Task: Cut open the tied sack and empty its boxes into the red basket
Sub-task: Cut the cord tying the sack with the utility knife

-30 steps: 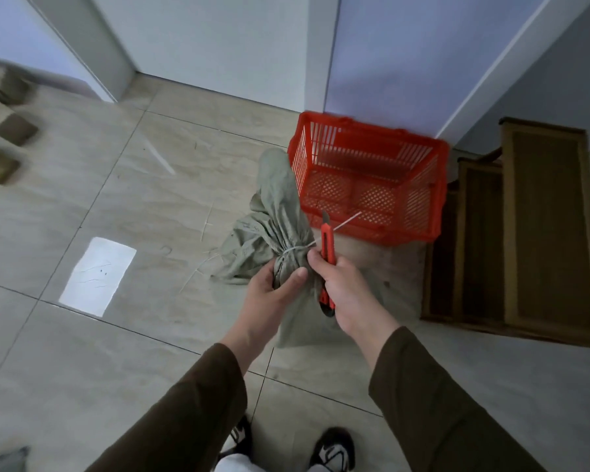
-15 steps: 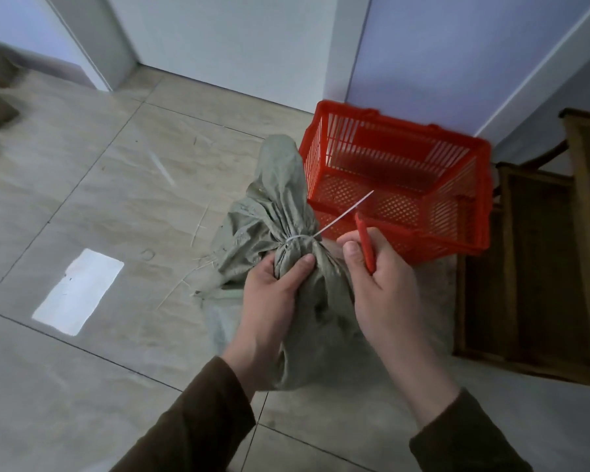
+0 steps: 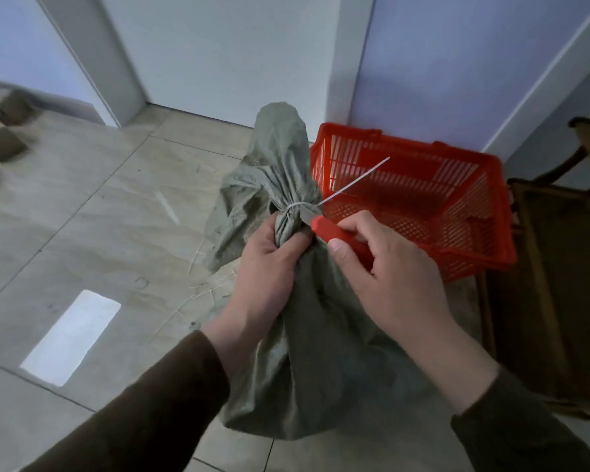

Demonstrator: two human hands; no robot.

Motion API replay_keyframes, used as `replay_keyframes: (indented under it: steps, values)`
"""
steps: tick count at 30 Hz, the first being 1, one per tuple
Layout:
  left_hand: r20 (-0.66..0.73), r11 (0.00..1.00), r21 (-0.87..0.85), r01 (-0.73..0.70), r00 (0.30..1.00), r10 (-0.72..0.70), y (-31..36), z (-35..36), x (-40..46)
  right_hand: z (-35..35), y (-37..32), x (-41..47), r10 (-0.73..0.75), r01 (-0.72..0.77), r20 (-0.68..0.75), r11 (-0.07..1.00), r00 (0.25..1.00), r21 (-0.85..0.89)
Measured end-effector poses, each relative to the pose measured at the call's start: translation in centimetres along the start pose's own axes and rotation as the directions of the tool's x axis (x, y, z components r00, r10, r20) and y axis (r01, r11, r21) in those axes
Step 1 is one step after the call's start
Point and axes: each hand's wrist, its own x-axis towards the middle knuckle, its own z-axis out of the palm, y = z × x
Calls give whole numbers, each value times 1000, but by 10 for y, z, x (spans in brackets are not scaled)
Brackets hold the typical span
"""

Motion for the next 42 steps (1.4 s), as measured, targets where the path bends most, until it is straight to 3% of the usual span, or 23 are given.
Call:
replay_keyframes:
  steps: [10,14,18,23,30,34,42]
  values:
    - [33,998,50,-47,998,45,-1,-6,-3,2,-2,1,-1,0,-38,1000,999,-21]
    - [50,996,58,-67,997,64,-1,-4,-4,0,-6,-2,-18,3,-119,992,993,-126]
    - [31,999,9,-32,999,31,-3,-1,-3,-3,-2,-3,-21,5,-92,985,996,-171]
    - [45,999,-44,22,999,-20,-2,1,-5,-5,7,1,-27,18,-71,993,997,-117]
    - [99,979,-173,106,991,-90,3,6,-7,1,10,-4,78,-64,-119,991,990,115]
    - [108,992,-106,62,993,-50,7,12,-10,3,4,-8,84,-70,-160,993,983,95]
    - [90,989,127,-75,994,63,5,19,-13,1,2,-9,-21,1,-158,992,987,-123]
